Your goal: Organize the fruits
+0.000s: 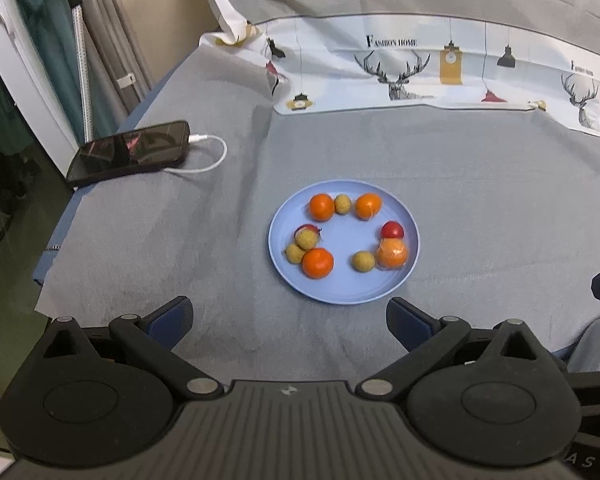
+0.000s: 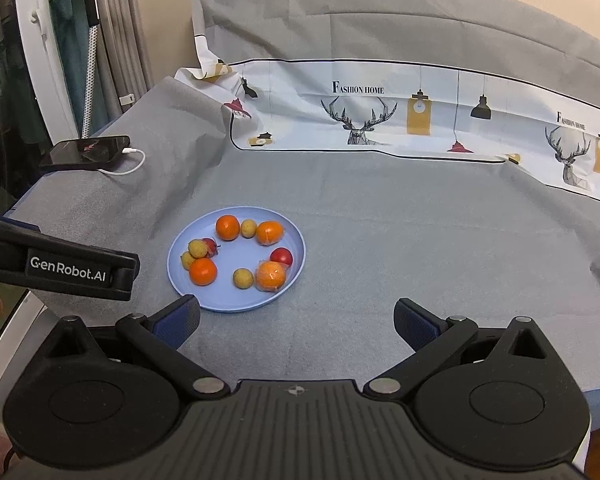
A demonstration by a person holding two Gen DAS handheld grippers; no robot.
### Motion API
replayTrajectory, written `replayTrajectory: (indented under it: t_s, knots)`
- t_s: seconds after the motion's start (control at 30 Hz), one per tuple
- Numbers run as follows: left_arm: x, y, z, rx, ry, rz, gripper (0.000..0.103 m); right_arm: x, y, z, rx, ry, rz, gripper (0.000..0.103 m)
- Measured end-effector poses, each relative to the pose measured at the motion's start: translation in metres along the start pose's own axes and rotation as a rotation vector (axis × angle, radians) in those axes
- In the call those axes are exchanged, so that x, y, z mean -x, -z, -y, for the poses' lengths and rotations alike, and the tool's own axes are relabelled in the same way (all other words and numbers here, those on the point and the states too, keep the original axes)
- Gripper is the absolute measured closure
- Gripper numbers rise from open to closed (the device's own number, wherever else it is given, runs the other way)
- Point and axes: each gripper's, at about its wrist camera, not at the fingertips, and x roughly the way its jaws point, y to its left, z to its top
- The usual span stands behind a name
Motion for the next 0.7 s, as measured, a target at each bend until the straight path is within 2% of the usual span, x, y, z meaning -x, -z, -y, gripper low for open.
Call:
replayTrajectory:
  t_s: [0.7]
  knots:
    - [-0.0084, 0.001, -0.0023, -0.006, -0.016, -0.017, 0.0, -0.006, -0.0016, -0.0052, 0.016, 0.001, -0.011, 0.001]
